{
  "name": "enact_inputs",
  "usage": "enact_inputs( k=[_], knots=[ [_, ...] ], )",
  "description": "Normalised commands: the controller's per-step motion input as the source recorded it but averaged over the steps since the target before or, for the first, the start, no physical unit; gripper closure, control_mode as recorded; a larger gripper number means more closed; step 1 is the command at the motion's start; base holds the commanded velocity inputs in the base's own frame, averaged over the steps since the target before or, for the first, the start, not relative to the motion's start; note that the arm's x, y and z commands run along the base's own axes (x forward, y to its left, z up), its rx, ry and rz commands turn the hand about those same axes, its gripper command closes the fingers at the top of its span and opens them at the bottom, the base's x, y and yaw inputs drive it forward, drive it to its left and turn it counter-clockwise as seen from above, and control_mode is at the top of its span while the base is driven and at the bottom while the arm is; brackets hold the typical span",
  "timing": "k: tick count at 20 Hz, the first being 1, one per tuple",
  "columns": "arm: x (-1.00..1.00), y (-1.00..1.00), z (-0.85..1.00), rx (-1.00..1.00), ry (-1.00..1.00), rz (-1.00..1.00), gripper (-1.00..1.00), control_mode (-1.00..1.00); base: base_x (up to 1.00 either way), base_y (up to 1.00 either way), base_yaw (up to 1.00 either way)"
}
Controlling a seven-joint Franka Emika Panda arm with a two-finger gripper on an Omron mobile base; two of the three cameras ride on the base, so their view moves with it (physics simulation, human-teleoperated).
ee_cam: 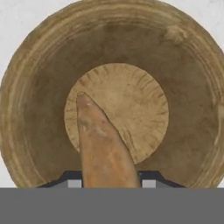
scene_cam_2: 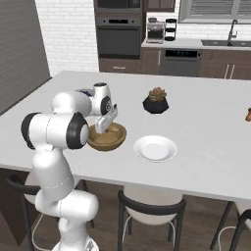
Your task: Pick the chicken drumstick and sweet potato from their plates and place them in the bowl. Then put the bowl in the fridge.
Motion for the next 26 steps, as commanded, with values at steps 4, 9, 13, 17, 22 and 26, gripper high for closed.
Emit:
enact_inputs(
  k=[4,9,13,17,22,26],
  knots=[
    [0.14,0.11,-0.48,0.01,0.0,0.02,1.0,-1.0,0.0,0.0,0.0],
    [0.07,0.14,-0.23,0.01,0.0,0.0,1.0,-1.0,0.0,0.0,0.0],
    [0.17,0.09,-0.08,0.0,-0.04,0.0,-1.0,-1.0,0.0,0.0,0.0],
    [0.05,0.02,0.0,0.0,-0.01,0.0,-1.0,-1.0,0.0,0.0,0.0],
    [0.0,0.01,0.02,0.0,-0.01,0.0,-1.0,-1.0,0.0,0.0,0.0],
    [0.0,0.01,0.44,-0.01,-0.05,-0.03,-1.0,-1.0,0.0,0.0,0.0]
  ],
)
